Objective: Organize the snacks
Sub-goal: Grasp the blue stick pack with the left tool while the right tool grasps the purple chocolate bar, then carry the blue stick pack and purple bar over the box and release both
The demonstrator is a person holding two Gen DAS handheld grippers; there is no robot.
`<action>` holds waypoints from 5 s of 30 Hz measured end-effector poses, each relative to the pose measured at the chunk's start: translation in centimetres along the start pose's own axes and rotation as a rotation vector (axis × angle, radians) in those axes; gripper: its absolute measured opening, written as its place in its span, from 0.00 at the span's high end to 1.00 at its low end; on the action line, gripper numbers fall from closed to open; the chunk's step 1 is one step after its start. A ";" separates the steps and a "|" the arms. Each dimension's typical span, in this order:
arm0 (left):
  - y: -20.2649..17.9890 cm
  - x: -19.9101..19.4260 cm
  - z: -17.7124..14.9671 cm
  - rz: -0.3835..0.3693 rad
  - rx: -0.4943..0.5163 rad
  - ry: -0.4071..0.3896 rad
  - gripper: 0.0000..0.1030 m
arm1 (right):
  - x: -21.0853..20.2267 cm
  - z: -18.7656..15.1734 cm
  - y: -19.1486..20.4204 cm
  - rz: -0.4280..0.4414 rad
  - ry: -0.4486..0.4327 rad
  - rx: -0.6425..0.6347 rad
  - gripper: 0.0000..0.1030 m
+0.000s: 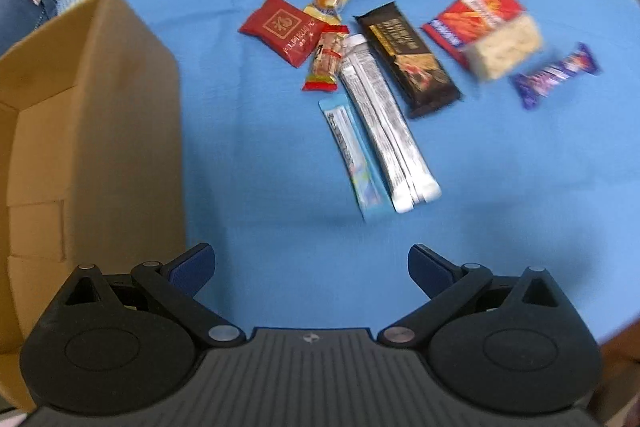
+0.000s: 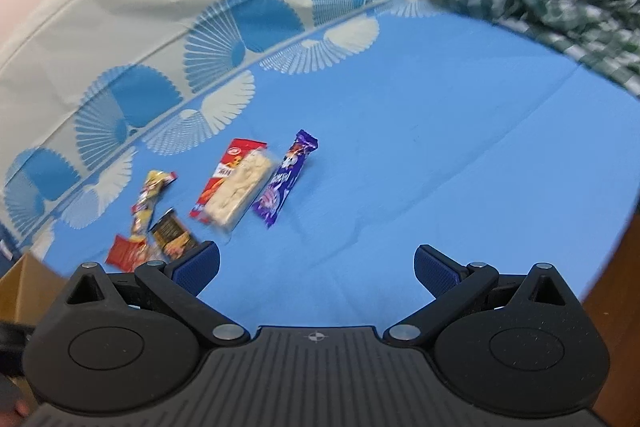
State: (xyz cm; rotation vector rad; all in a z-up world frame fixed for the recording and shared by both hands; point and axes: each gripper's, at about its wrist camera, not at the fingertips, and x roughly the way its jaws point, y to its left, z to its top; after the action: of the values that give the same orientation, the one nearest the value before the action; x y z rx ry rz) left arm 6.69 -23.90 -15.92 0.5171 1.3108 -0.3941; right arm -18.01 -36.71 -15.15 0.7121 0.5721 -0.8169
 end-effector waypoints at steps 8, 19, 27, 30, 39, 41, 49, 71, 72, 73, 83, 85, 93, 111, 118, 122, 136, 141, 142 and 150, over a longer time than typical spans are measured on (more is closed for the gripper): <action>1.2 5.4 4.6 0.061 -0.072 0.001 0.00 | 12.9 3.7 1.5 0.041 0.042 -0.013 0.00; 1.5 8.1 7.0 -0.063 -0.087 0.048 0.00 | 20.4 4.6 3.2 -0.081 0.018 -0.107 0.00; 1.6 6.8 5.7 -0.072 -0.089 -0.022 0.54 | 20.5 4.0 3.7 -0.137 0.017 -0.201 0.17; 1.2 5.6 5.1 -0.072 -0.047 -0.041 0.87 | 19.5 3.4 3.9 -0.153 -0.027 -0.260 0.68; 4.0 2.0 -0.7 -0.158 -0.045 -0.060 0.87 | 13.8 1.5 1.8 -0.046 -0.011 -0.195 0.83; 4.5 0.3 -2.0 -0.174 -0.036 -0.079 0.87 | 11.8 1.0 1.8 -0.027 -0.037 -0.188 0.84; 7.6 -8.0 -6.7 -0.239 -0.036 -0.204 0.87 | 2.3 0.6 3.4 0.074 -0.136 -0.136 0.84; 26.1 -18.1 -28.2 -0.131 -0.226 -0.375 0.87 | -23.5 -15.2 16.7 0.460 -0.087 -0.446 0.84; 26.7 -18.3 -28.9 -0.134 -0.233 -0.383 0.87 | -24.2 -15.7 17.1 0.467 -0.084 -0.460 0.84; 27.1 -18.4 -29.6 -0.134 -0.239 -0.392 0.87 | -24.7 -16.3 17.5 0.474 -0.082 -0.475 0.84; 28.8 -19.2 -32.2 -0.136 -0.247 -0.445 0.87 | -28.0 -18.9 19.7 0.474 -0.091 -0.571 0.84; 28.9 -19.2 -32.3 -0.138 -0.251 -0.449 0.87 | -28.2 -19.1 20.0 0.471 -0.095 -0.581 0.84; 29.2 -19.0 -32.5 -0.139 -0.253 -0.450 0.87 | -28.4 -19.6 20.9 0.463 -0.092 -0.613 0.84; 29.5 -17.6 -30.9 -0.142 -0.246 -0.410 0.87 | -26.8 -19.4 22.2 0.453 -0.055 -0.630 0.84; 29.9 -16.9 -29.9 -0.147 -0.255 -0.399 0.87 | -26.0 -19.0 23.1 0.452 -0.037 -0.633 0.84; 30.3 -16.7 -29.1 -0.150 -0.261 -0.401 0.87 | -25.5 -18.8 23.8 0.450 -0.032 -0.638 0.84; 32.0 -16.3 -23.7 -0.164 -0.279 -0.429 0.87 | -22.6 -17.1 27.9 0.452 -0.045 -0.671 0.84; 32.5 -15.5 -21.2 -0.159 -0.279 -0.427 0.87 | -20.6 -16.3 29.8 0.457 -0.044 -0.676 0.84; 32.7 -15.3 -20.7 -0.159 -0.280 -0.427 0.87 | -20.2 -16.1 30.1 0.457 -0.043 -0.676 0.84; 33.2 -13.1 -17.1 -0.147 -0.272 -0.407 0.87 | -16.5 -15.5 32.8 0.460 -0.023 -0.673 0.84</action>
State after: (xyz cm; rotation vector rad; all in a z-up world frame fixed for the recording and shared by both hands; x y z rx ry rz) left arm 8.35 12.93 -1.57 0.1020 0.9877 -0.4103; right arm -3.66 -1.85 -2.29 0.1926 0.5860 -0.1723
